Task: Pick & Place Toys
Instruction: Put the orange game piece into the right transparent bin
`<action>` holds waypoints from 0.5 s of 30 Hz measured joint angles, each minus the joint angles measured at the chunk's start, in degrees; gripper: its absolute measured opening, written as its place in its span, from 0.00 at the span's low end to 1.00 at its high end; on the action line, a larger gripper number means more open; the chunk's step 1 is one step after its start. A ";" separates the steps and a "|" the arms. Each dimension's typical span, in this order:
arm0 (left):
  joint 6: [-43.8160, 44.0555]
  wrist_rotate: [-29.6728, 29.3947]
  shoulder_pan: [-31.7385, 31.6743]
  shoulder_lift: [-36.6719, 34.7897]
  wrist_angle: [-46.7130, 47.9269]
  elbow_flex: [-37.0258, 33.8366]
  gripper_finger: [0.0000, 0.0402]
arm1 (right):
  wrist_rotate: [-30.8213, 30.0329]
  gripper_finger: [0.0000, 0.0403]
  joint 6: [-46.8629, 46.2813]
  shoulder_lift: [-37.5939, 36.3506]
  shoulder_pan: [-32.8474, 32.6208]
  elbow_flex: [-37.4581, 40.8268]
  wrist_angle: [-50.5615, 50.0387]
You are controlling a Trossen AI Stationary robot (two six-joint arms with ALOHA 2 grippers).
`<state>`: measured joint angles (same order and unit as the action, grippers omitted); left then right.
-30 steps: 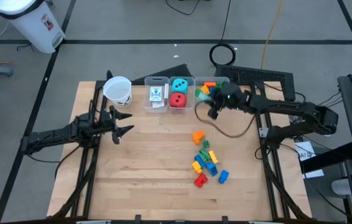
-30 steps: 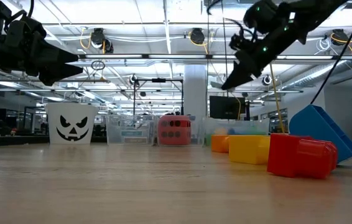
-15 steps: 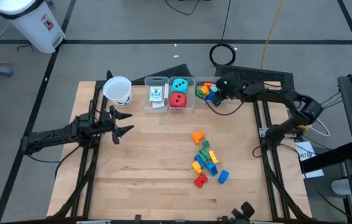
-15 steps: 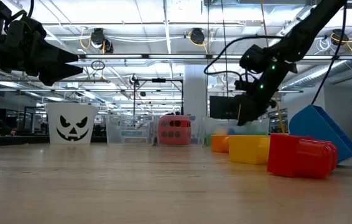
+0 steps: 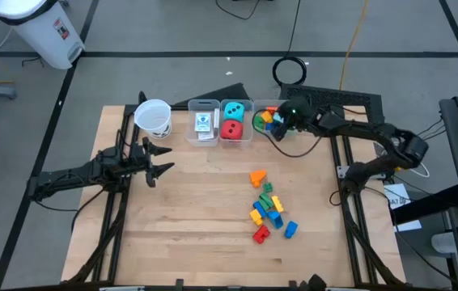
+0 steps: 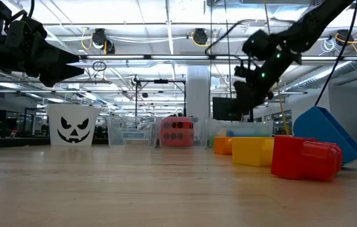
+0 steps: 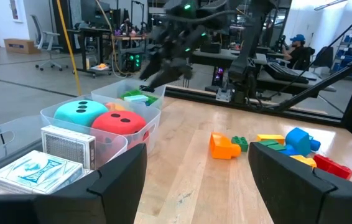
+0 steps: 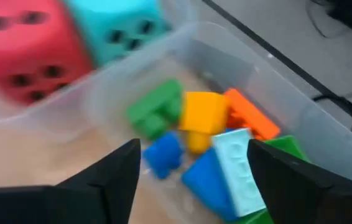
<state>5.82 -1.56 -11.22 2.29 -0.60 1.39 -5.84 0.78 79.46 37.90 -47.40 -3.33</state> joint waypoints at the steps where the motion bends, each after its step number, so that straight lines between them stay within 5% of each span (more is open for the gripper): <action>1: 0.00 0.00 0.00 0.00 0.00 0.00 0.71 | 0.04 0.68 0.01 -1.55 -1.34 0.00 -1.51; 9: 0.00 0.00 0.00 0.00 0.00 0.00 0.71 | 0.11 0.70 -3.49 -13.36 -18.08 0.00 -14.66; 15: 0.00 0.00 0.00 0.02 0.00 0.00 0.71 | 0.08 0.69 -4.33 -12.51 -31.04 0.00 -16.83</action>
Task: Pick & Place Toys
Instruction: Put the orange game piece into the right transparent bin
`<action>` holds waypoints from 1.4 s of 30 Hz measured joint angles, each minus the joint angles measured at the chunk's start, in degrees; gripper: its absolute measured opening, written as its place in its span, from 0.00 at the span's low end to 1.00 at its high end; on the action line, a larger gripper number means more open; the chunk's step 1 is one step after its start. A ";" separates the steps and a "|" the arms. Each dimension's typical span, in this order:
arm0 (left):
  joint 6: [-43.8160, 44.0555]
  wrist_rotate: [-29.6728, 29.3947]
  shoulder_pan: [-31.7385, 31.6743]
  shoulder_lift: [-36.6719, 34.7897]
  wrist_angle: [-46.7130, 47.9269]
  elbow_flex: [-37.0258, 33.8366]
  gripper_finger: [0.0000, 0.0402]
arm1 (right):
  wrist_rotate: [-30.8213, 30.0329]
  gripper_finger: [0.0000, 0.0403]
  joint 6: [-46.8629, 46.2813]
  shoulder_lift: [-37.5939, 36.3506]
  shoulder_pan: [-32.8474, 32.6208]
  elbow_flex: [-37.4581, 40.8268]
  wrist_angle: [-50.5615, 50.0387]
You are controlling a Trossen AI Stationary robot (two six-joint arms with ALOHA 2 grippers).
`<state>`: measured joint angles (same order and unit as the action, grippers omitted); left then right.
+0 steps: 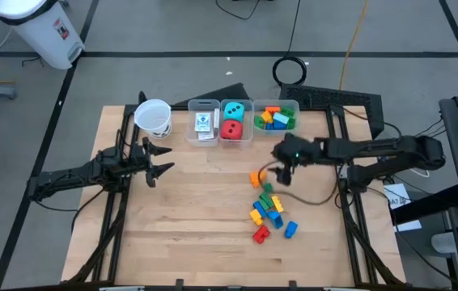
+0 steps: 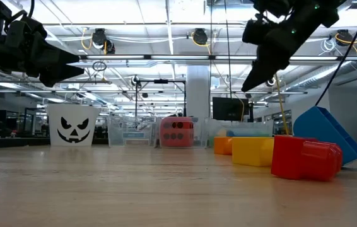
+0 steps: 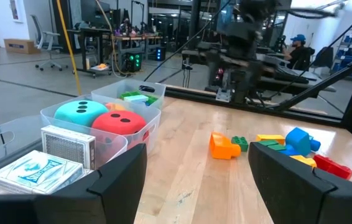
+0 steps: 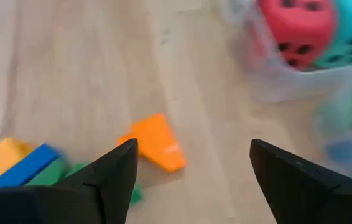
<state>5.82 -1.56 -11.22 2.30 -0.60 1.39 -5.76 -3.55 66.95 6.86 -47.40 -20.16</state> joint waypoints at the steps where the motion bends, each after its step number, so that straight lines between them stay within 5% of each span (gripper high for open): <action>1: 0.00 0.00 0.00 0.00 0.00 0.00 0.71 | 0.00 0.69 -0.10 0.98 -1.21 0.00 0.47; 12: 0.00 0.00 0.00 0.00 0.00 0.00 0.71 | 0.22 0.69 7.91 17.26 -1.30 0.07 6.06; 20: 0.00 0.00 0.00 -0.01 0.00 0.00 0.71 | 11.79 0.69 13.88 25.47 2.47 0.04 11.73; 25: 0.01 0.00 0.00 -0.01 0.00 0.00 0.71 | 13.81 0.67 16.35 28.44 2.88 0.00 14.98; 42: 0.00 0.00 0.00 -0.02 0.01 0.00 0.71 | 12.49 0.21 16.34 24.93 2.93 0.11 15.41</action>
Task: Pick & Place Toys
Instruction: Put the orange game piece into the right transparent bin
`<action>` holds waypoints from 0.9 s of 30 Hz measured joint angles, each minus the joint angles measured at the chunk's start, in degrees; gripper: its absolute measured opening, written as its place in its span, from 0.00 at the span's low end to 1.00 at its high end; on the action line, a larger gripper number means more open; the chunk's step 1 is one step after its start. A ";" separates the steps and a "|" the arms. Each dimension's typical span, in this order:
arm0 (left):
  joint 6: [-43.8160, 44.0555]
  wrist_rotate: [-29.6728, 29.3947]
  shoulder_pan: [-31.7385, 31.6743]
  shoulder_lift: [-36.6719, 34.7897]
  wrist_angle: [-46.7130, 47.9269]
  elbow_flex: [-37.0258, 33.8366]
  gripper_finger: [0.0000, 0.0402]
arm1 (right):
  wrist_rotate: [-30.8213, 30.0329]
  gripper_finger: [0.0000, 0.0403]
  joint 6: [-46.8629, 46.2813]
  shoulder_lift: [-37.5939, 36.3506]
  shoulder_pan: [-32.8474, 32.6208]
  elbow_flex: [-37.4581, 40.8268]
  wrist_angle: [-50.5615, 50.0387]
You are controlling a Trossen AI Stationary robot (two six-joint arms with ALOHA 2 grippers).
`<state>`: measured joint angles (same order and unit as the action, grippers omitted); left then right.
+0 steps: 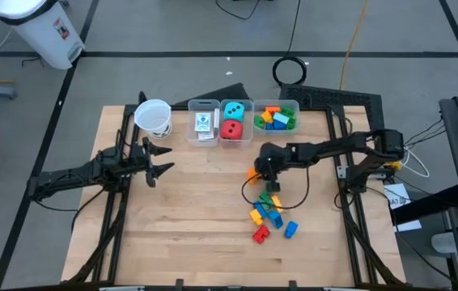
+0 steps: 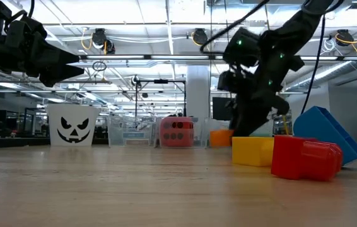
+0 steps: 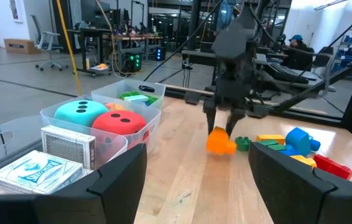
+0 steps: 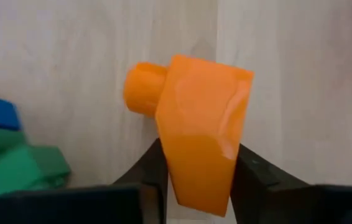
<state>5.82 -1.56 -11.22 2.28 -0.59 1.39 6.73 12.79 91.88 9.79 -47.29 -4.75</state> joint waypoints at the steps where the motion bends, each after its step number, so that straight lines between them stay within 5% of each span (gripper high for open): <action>1: 0.00 0.00 0.00 0.00 0.01 0.00 0.71 | 0.12 0.21 -0.03 -1.19 -0.02 0.00 -0.03; 9: 0.00 0.00 0.00 0.00 -0.01 0.00 0.71 | -4.53 0.23 0.57 -13.41 1.08 -0.02 0.54; 16: 0.00 0.00 0.00 0.00 -0.01 0.00 0.71 | -11.40 0.22 0.58 -21.44 9.22 -0.02 1.00; 27: 0.00 0.00 0.00 0.00 -0.01 0.00 0.71 | -7.05 0.22 -0.12 -13.16 27.08 -0.02 12.39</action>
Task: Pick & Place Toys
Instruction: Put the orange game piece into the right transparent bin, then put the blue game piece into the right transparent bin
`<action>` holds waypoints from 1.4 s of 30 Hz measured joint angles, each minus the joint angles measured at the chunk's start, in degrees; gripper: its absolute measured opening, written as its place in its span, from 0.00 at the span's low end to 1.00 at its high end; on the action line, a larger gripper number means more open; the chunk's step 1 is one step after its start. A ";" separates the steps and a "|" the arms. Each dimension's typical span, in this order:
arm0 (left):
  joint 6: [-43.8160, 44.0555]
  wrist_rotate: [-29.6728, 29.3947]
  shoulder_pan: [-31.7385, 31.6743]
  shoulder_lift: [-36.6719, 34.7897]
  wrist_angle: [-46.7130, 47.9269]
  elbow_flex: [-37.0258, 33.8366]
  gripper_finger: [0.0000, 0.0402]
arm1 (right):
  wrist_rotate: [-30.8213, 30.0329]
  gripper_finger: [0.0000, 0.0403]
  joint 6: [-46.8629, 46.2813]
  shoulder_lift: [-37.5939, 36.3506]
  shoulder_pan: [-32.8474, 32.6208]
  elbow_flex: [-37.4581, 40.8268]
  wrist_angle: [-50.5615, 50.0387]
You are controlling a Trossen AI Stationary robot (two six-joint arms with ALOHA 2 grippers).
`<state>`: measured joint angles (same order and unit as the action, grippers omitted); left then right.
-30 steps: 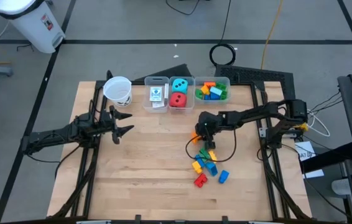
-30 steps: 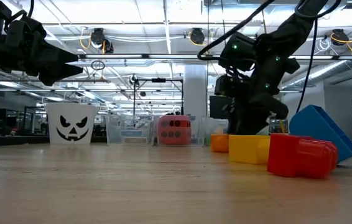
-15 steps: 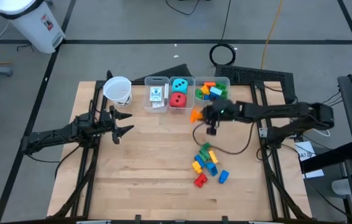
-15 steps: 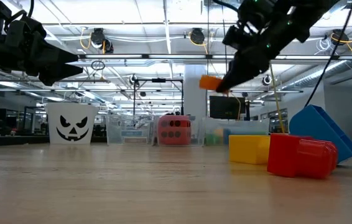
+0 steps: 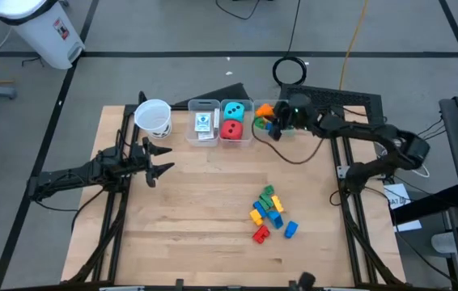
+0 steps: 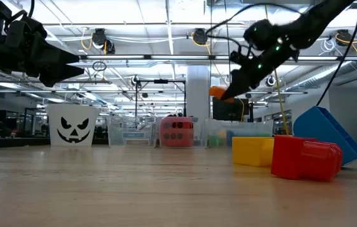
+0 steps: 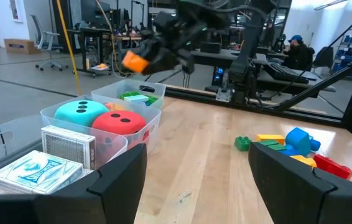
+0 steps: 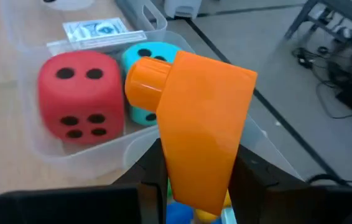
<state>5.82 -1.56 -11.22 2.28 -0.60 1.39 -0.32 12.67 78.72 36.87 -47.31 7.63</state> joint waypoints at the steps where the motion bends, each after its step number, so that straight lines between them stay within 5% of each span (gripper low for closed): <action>1: 0.00 0.00 0.00 0.00 0.00 0.00 0.71 | 1.81 0.22 -0.17 1.73 1.03 -0.05 1.82; 9: 0.00 0.02 0.00 0.02 0.00 0.00 0.71 | 3.39 0.23 -1.05 13.32 5.20 -0.07 9.15; 17: 0.00 0.02 0.00 0.00 0.00 0.00 0.71 | -1.12 0.28 -1.04 15.29 5.37 -0.07 9.47; 26: 0.00 0.00 0.00 0.00 0.02 0.00 0.71 | -1.33 0.47 -1.90 14.78 5.37 -0.07 10.01; 35: 0.00 0.00 0.00 0.01 0.00 0.00 0.71 | -1.52 0.73 -4.03 1.14 -1.73 -0.04 -5.20; 42: 0.00 0.00 0.00 0.00 0.00 0.00 0.71 | -1.44 0.76 -15.47 -15.07 -21.68 -0.04 -23.06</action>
<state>5.82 -1.56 -11.22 2.28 -0.60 1.39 -1.76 -2.80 63.65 15.18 -47.35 -15.43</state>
